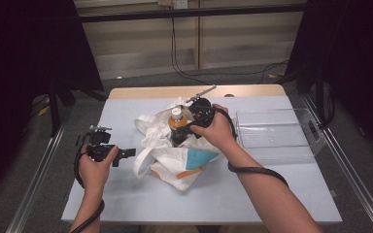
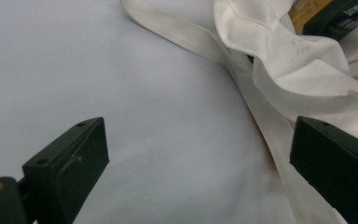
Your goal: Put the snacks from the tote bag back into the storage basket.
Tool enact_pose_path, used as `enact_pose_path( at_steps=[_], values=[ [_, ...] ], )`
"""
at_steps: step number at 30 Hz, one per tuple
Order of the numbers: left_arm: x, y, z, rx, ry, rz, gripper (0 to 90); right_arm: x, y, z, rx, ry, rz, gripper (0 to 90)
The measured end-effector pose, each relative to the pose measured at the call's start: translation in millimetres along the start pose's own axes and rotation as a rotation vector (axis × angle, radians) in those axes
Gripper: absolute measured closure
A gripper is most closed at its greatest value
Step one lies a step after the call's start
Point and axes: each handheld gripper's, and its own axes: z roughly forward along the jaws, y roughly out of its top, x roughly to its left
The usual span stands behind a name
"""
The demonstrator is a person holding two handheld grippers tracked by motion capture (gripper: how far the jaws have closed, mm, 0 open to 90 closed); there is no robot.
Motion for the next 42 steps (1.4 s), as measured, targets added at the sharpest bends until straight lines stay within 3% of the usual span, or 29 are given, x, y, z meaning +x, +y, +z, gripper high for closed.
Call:
enact_pose_path(
  at_steps=[2, 3, 12, 25, 42],
  values=[
    [-0.6, -0.3, 0.3, -0.007, -0.001, -0.015, 4.3, 1.0, 1.2, 2.6, 0.006, 0.005, -0.003, 14.9],
    [0.8, -0.1, -0.4, 0.008, 0.000, 0.004, 4.4, 1.7, 1.8, 4.3, 0.003, 0.007, -0.005, 14.9],
    [0.4, -1.3, 1.8, 0.010, -0.012, -0.010, 4.5, 3.1, 7.8, 15.6, 0.021, 0.007, -0.029, 14.5],
    [1.8, -2.4, -0.8, 0.005, -0.007, -0.017, 4.7, 3.1, 13.1, 30.5, 0.046, 0.007, -0.023, 15.5],
    [2.8, -5.7, 0.5, 0.019, -0.002, -0.020, 5.1, 8.4, 16.4, 39.8, 0.061, 0.014, -0.055, 29.2]
  ],
)
